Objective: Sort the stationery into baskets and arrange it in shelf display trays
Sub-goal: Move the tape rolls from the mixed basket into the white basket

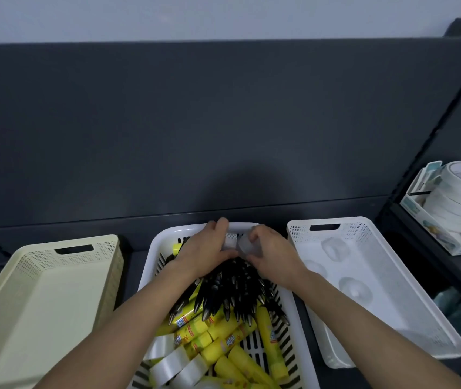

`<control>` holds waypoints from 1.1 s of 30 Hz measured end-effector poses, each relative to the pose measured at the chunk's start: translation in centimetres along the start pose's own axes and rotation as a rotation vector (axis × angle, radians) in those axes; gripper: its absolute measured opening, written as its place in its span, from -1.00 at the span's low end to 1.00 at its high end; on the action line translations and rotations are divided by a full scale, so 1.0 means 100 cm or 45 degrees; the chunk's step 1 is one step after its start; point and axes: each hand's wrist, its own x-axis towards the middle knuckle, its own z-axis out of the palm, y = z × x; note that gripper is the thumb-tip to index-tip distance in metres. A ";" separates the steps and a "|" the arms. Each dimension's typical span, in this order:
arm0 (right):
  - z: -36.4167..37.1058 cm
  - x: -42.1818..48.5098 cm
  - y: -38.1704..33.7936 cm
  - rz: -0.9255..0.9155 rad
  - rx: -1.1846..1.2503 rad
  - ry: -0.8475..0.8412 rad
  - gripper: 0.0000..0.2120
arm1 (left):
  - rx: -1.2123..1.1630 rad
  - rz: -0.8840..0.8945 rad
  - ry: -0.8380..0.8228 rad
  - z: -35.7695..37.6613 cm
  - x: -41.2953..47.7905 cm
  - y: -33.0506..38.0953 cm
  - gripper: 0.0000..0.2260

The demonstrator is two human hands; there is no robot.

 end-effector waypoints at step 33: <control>-0.024 0.031 -0.021 0.116 0.043 -0.446 -0.47 | -0.333 -0.177 0.299 -0.030 -0.046 -0.018 -0.46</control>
